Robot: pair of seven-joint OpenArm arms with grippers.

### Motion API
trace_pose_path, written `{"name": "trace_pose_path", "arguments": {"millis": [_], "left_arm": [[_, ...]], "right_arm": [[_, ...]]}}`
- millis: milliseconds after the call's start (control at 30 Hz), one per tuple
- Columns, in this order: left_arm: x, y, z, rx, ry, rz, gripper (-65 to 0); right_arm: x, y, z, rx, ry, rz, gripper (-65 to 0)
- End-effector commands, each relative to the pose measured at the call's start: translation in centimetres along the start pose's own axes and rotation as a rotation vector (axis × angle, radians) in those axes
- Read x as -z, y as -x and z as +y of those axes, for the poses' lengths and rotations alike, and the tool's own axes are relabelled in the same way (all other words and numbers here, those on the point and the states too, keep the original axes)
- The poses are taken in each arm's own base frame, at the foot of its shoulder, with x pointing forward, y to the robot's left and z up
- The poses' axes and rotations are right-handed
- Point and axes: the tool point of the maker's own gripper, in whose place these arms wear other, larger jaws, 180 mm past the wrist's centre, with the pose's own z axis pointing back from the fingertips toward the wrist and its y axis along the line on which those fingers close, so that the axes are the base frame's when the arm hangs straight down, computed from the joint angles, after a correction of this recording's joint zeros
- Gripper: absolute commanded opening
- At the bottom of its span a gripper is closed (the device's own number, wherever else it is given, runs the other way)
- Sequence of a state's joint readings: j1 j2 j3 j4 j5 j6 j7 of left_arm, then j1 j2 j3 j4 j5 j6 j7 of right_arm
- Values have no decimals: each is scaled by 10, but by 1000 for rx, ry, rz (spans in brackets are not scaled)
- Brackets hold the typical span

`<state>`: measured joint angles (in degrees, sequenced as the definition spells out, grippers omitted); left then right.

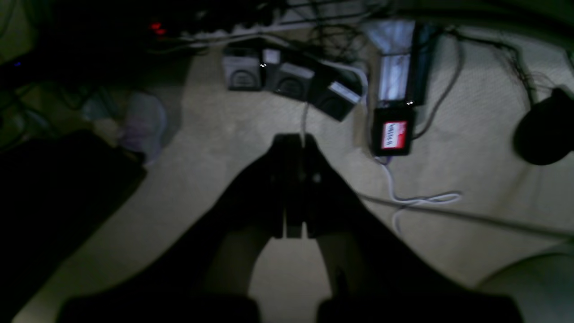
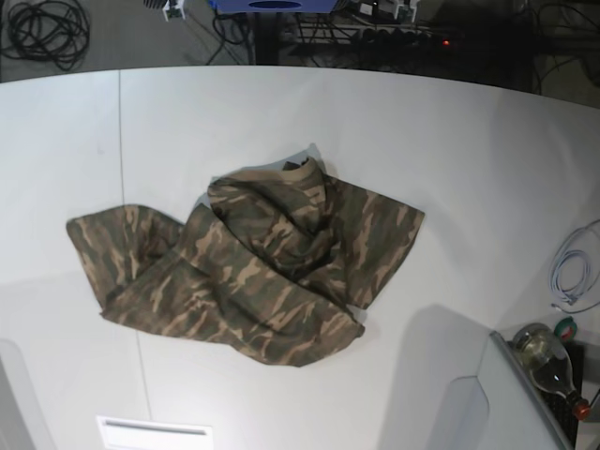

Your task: Layout the t-shirt on the table in an organized manner, then fold the t-shirt properly

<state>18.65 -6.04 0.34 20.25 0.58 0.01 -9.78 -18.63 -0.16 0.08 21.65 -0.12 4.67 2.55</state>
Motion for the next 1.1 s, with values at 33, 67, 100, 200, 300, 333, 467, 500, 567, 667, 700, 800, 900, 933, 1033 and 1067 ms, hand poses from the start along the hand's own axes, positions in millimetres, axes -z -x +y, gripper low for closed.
{"name": "trace_pose_path", "arguments": {"millis": [33, 67, 100, 200, 300, 333, 467, 500, 567, 667, 700, 800, 900, 933, 1033, 1067], "left_arm": [[-6, 7, 9, 6, -16, -8, -650], [-7, 7, 11, 9, -18, -15, -650], [-9, 8, 10, 11, -16, -18, -650], [-22, 24, 22, 36, -28, -21, -650], [-32, 35, 25, 44, -30, -22, -650], [-32, 37, 27, 45, -33, -18, -650], [-33, 32, 32, 55, -39, -33, -650], [-34, 28, 32, 59, -38, -46, -650], [-41, 34, 35, 60, -42, -46, -650], [-58, 39, 46, 95, -47, -71, -650], [-64, 41, 43, 99, -41, -81, -650], [-83, 37, 45, 117, -32, -123, -650], [-105, 26, 55, 44, -34, -180, -650], [-113, 21, 62, 18, -35, -203, -650], [-139, -9, 75, -52, -15, -292, -650], [-147, -21, 77, -65, -3, -323, -650]], "right_arm": [[-6, 5, 0, 4, -3, -24, -650], [-8, 7, 1, 2, -3, -22, -650], [-10, 8, 2, 3, -3, -19, -650], [-23, 16, 3, -4, -3, -23, -650], [-36, 20, 4, -9, 2, -49, -650], [-38, 19, 3, -11, 4, -51, -650], [-39, 16, -8, 33, 27, -61, -650], [-40, 19, -11, 48, 34, -60, -650], [-45, 27, -20, 73, 54, -58, -650], [-61, 34, -31, 90, 85, -87, -650], [-69, 35, -34, 91, 96, -102, -650], [-90, 39, -50, 106, 139, -113, -650], [-113, 35, -65, 109, 179, -140, -650], [-122, 29, -70, 109, 195, -167, -650], [-154, 1, -84, 131, 251, -277, -650], [-166, -10, -92, 141, 277, -315, -650]]}}
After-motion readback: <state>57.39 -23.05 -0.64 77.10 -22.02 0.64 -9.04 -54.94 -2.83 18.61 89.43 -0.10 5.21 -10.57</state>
